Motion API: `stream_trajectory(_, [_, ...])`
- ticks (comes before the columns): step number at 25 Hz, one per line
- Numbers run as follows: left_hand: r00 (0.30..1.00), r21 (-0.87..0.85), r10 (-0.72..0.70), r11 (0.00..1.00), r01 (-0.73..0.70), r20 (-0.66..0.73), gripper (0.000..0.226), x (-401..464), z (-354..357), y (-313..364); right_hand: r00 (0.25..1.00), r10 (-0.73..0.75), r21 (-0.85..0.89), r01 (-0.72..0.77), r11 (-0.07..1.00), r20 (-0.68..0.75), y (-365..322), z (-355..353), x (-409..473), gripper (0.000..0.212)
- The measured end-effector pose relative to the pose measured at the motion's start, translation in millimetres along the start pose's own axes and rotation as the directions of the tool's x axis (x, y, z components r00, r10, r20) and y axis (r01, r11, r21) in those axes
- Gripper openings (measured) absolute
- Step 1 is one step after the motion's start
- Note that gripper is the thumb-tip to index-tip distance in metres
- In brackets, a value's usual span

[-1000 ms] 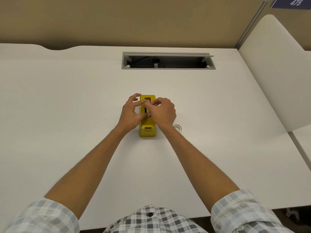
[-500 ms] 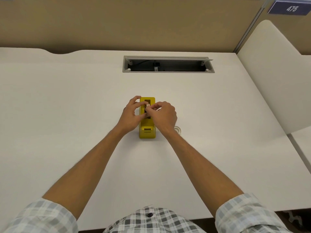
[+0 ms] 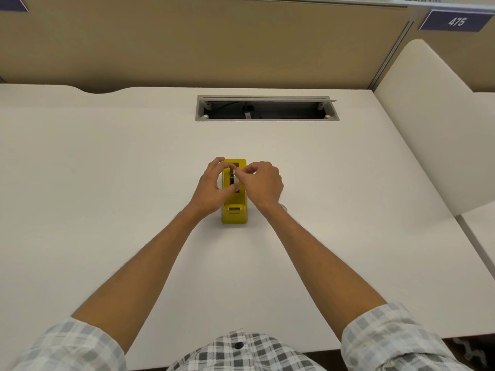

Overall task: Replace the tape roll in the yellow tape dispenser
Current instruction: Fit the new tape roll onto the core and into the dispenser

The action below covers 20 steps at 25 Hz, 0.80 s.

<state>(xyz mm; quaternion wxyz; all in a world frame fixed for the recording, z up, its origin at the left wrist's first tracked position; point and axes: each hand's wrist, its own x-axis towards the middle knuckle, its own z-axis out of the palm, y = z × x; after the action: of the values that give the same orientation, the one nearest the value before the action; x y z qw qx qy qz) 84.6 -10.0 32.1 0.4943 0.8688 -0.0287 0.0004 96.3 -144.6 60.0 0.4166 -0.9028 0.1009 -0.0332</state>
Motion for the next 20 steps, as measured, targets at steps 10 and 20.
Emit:
stream_trajectory(10, [0.999,0.003,-0.014,1.000,0.014,0.043,0.040,1.9,-8.3,0.7,0.975,-0.222,-0.140,0.224,0.965,0.032,7.5,-2.5,0.3,0.022])
stream_trajectory(20, [0.999,-0.070,-0.050,0.996,0.049,-0.021,0.043,0.0,-6.0,4.8,0.880,-0.431,-0.398,0.475,0.785,0.200,-2.5,-14.7,14.5,0.027])
